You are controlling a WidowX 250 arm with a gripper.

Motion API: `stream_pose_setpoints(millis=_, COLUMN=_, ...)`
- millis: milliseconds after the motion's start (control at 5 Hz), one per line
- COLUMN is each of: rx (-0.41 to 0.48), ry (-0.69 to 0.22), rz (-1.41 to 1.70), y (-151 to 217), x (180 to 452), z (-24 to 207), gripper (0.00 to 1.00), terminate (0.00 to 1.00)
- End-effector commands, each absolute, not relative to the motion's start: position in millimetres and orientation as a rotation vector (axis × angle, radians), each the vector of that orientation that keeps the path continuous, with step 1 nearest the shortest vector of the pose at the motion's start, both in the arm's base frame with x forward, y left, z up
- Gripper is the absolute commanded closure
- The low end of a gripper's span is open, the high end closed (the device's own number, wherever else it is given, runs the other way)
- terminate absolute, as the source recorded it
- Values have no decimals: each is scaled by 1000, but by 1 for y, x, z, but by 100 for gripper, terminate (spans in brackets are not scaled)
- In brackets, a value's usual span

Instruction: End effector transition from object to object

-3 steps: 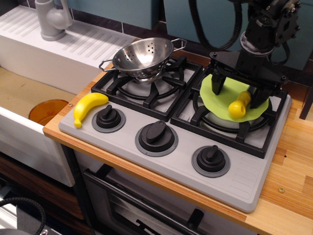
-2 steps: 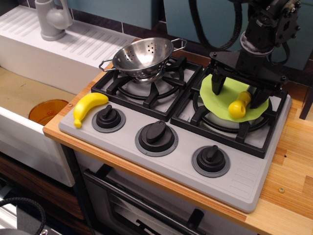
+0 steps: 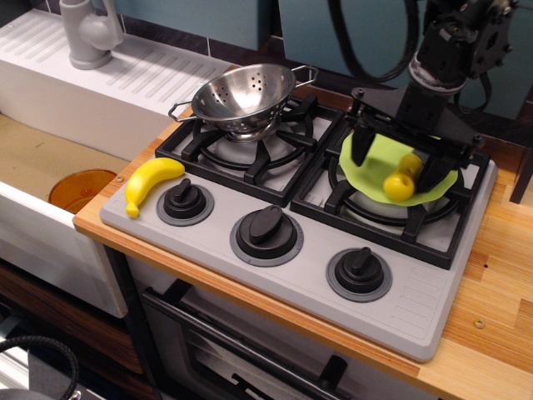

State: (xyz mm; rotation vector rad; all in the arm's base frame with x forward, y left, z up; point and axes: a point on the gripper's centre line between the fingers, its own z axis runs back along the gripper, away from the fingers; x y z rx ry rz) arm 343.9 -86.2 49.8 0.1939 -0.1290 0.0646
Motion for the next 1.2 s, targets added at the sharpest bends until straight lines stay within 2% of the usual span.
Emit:
stream_pose_setpoints(millis=0, rx=231, ry=-200, rz=59, y=-83, x=332, z=147, gripper=0, terminate=0)
stream_pose_setpoints(millis=200, rx=278, ry=-199, rz=24, y=-57, x=320, z=159, gripper=0, terminate=0)
stream_pose_setpoints(millis=400, rx=278, ry=-235, rz=-29, y=-15, x=318, z=158, gripper=0, terminate=0)
stream_pose_setpoints(millis=1000, rx=329, ry=-322, rz=-73, y=81, x=320, z=127, gripper=0, terminate=0)
